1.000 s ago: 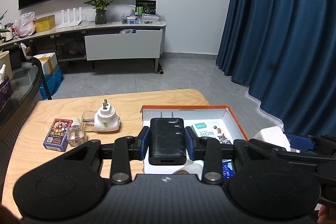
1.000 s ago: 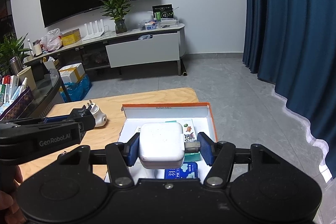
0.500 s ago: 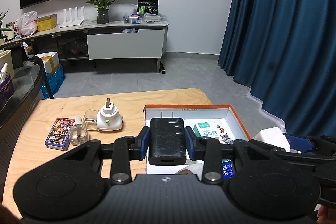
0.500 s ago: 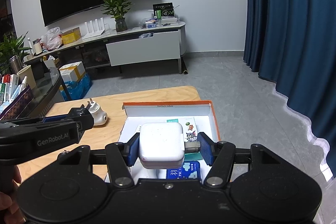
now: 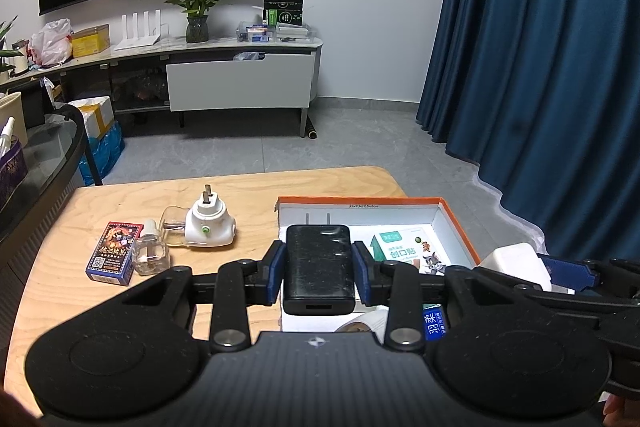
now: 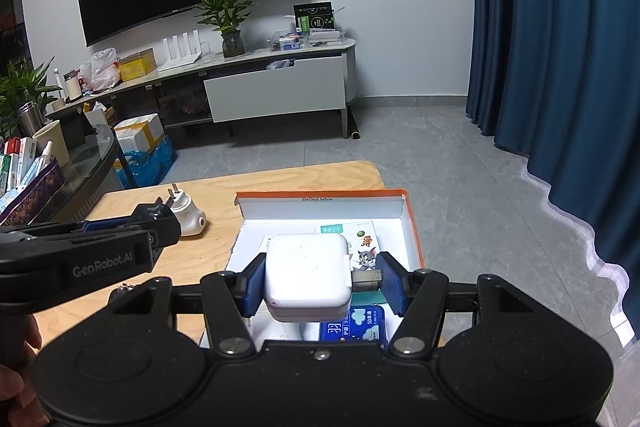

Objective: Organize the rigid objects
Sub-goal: 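Carry the black charger and white cube charger over the box lid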

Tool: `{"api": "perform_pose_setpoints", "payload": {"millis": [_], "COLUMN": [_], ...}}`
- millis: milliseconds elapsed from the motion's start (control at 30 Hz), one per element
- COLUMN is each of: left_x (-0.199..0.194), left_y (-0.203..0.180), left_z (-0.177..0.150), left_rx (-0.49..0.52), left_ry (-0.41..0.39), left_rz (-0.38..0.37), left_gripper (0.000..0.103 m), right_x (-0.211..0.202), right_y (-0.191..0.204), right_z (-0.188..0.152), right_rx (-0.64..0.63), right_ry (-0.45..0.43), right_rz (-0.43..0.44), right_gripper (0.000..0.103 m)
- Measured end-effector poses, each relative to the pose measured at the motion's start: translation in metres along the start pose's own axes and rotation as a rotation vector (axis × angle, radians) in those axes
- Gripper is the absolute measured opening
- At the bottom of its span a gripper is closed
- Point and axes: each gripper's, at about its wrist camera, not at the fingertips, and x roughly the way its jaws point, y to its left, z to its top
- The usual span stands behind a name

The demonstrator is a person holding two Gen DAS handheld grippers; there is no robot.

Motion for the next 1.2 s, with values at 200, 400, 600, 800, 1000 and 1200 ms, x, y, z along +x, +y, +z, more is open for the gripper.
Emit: {"api": "perform_pose_setpoints", "payload": {"millis": [200,400,600,800,1000,1200], "left_x": [0.0021,0.0030,0.0048,0.0052,0.0059,0.0069], "left_y": [0.0013,0.0016,0.0017,0.0029,0.0033,0.0025], "left_z": [-0.0007,-0.0004,-0.0014,-0.0015,-0.0016,-0.0008], "left_rx": [-0.001,-0.001,-0.001,0.002,0.005,0.006], "left_ry": [0.006,0.007,0.012,0.012,0.015,0.013], "left_rz": [0.005,0.007,0.005,0.005,0.004,0.005], "left_gripper": [0.036,0.036,0.036,0.036,0.036,0.036], "right_x": [0.0035,0.0043,0.0039,0.0046,0.0047,0.0063], "right_y": [0.0004,0.0011,0.0013,0.0017,0.0020,0.0032], "right_z": [-0.0011,-0.0012,-0.0010,-0.0014,-0.0010,-0.0023], "right_rx": [-0.001,-0.003,-0.001,-0.002,-0.002,-0.005], "right_ry": [0.007,0.007,0.008,0.008,0.010,0.011], "right_rz": [0.003,0.005,0.003,0.003,0.003,0.003], "right_gripper": [0.070,0.070,0.070,0.070,0.070,0.070]}}
